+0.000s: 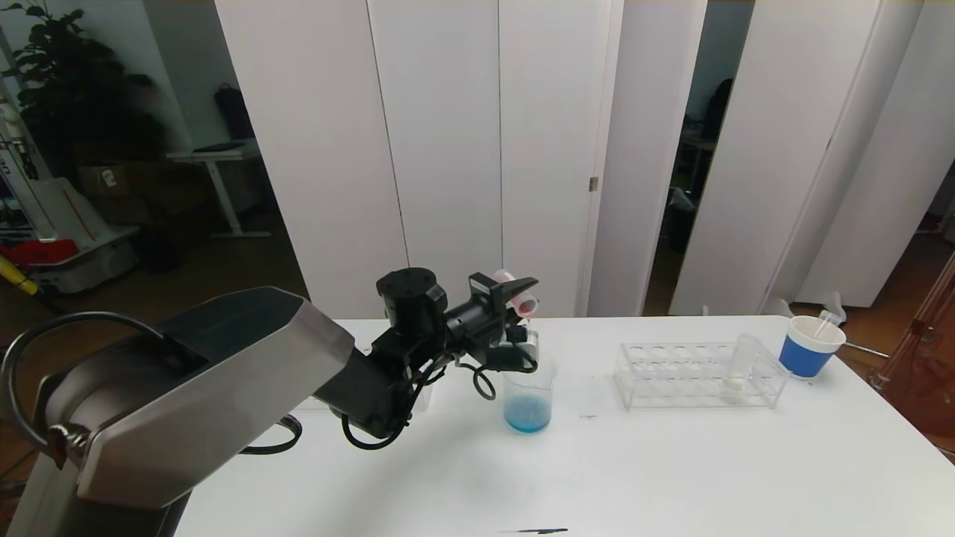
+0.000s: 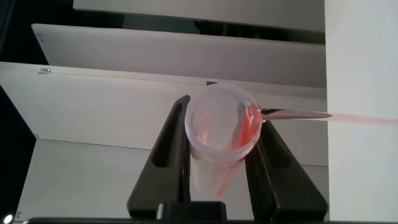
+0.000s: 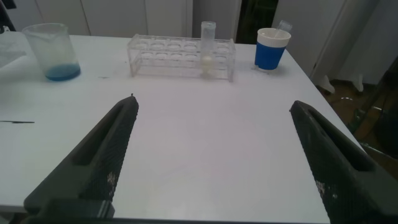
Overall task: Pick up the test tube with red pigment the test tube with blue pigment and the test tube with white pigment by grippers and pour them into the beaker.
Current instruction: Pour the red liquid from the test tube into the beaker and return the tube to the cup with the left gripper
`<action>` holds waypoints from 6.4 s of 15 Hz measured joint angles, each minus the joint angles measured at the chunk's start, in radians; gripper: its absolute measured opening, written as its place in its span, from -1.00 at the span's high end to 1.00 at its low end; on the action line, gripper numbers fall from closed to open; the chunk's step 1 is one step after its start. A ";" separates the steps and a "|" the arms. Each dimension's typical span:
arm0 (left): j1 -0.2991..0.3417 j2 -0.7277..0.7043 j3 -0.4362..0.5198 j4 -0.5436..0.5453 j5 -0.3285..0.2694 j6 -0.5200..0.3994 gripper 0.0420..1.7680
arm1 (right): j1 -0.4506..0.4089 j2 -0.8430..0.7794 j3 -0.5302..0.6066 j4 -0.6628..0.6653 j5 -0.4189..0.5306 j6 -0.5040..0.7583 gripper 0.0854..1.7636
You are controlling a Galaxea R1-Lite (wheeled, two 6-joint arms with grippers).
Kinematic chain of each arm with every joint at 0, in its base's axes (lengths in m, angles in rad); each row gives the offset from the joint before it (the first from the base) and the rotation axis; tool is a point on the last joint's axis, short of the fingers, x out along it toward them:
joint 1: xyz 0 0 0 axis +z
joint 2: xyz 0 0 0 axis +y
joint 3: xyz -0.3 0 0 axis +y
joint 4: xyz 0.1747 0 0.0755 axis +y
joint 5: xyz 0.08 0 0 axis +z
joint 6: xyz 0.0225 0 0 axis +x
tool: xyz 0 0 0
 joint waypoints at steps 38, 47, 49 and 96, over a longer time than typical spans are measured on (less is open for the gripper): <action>-0.003 -0.024 0.014 -0.035 -0.018 0.129 0.38 | 0.000 0.000 0.000 0.000 0.000 0.000 -0.98; -0.008 -0.059 0.054 -0.022 -0.009 0.134 0.38 | 0.000 0.000 0.000 0.000 -0.001 0.000 -0.98; -0.008 -0.071 0.063 -0.022 -0.008 0.124 0.38 | 0.000 0.000 0.000 0.000 0.000 0.000 -0.98; 0.617 -0.282 0.386 -0.115 0.971 -1.635 0.38 | 0.000 0.000 0.000 0.000 0.000 0.000 -0.98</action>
